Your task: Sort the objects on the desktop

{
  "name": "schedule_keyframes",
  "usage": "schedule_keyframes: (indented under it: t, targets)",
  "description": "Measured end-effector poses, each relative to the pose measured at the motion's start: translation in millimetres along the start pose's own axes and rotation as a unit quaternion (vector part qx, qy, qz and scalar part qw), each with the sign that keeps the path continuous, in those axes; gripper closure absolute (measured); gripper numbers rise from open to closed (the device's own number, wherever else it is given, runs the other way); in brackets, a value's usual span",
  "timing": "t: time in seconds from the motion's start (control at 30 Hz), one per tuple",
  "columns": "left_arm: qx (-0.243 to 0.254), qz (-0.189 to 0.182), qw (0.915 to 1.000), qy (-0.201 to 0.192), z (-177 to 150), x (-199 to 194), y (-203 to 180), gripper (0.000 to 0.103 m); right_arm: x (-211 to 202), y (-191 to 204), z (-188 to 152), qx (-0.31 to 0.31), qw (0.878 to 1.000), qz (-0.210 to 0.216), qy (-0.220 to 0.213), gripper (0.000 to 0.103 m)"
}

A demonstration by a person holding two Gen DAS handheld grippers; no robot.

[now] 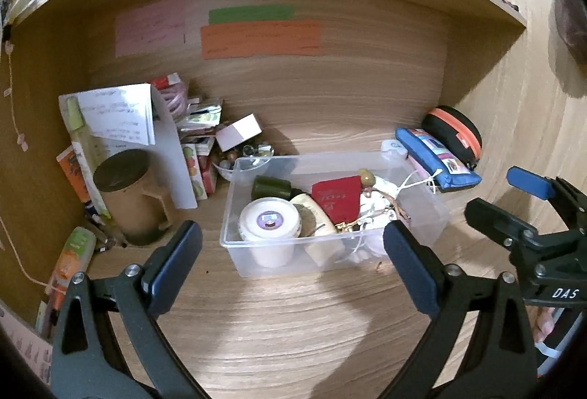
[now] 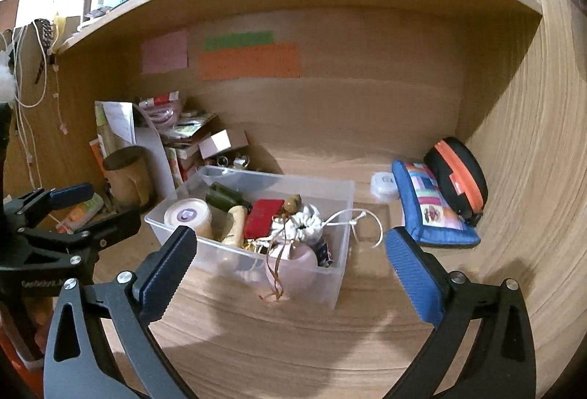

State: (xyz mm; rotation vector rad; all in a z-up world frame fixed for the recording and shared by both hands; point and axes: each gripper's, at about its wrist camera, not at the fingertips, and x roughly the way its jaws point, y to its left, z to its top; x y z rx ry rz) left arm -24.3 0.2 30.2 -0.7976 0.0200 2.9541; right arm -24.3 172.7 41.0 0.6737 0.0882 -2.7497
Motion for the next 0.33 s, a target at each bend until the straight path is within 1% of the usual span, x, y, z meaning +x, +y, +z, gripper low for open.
schedule_keyframes:
  t: [0.23, 0.33]
  targets:
    - [0.013, -0.013, 0.9998, -0.004, -1.6, 2.4, -6.6, 0.003, 8.8, -4.6, -2.9, 0.008, 1.000, 0.006, 0.011, 0.000]
    - [0.015, -0.004, 0.9999, 0.001, -1.5, 5.4, -9.0, 0.003, 12.5, -6.5, -3.3, 0.011, 1.000, 0.009, 0.015, 0.000]
